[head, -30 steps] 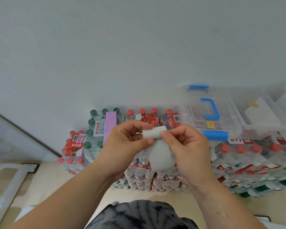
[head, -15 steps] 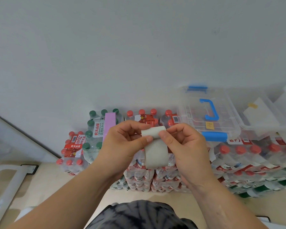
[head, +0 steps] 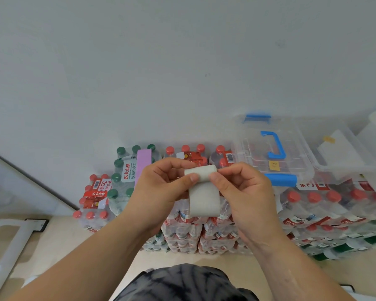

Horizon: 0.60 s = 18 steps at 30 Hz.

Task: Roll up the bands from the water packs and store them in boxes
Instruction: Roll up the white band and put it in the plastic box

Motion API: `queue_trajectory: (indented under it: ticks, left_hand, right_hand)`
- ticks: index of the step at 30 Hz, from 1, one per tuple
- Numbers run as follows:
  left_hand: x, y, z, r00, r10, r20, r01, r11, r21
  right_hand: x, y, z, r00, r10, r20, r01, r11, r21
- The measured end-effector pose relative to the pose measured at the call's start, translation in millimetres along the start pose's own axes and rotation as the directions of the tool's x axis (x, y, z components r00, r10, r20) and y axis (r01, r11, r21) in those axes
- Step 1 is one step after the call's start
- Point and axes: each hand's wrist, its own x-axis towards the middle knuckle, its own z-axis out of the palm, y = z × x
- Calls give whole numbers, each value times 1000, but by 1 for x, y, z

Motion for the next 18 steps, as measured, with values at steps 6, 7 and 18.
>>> queue_trajectory:
  ticks: [6, 7, 18]
  left_hand:
    - [-1, -5, -1, 1000, 13, 1, -13, 1000, -17]
    - [-1, -5, -2, 1000, 7, 8, -7, 1000, -11]
    - [-5, -2, -3, 1000, -10, 12, 10, 1000, -30]
  right_hand:
    - [0, 3, 5, 1000, -6, -30, 3, 995, -101]
    - [0, 4, 4, 999, -10, -32, 7, 994, -109]
    - [-3, 7, 5, 999, 39, -26, -41, 998, -54]
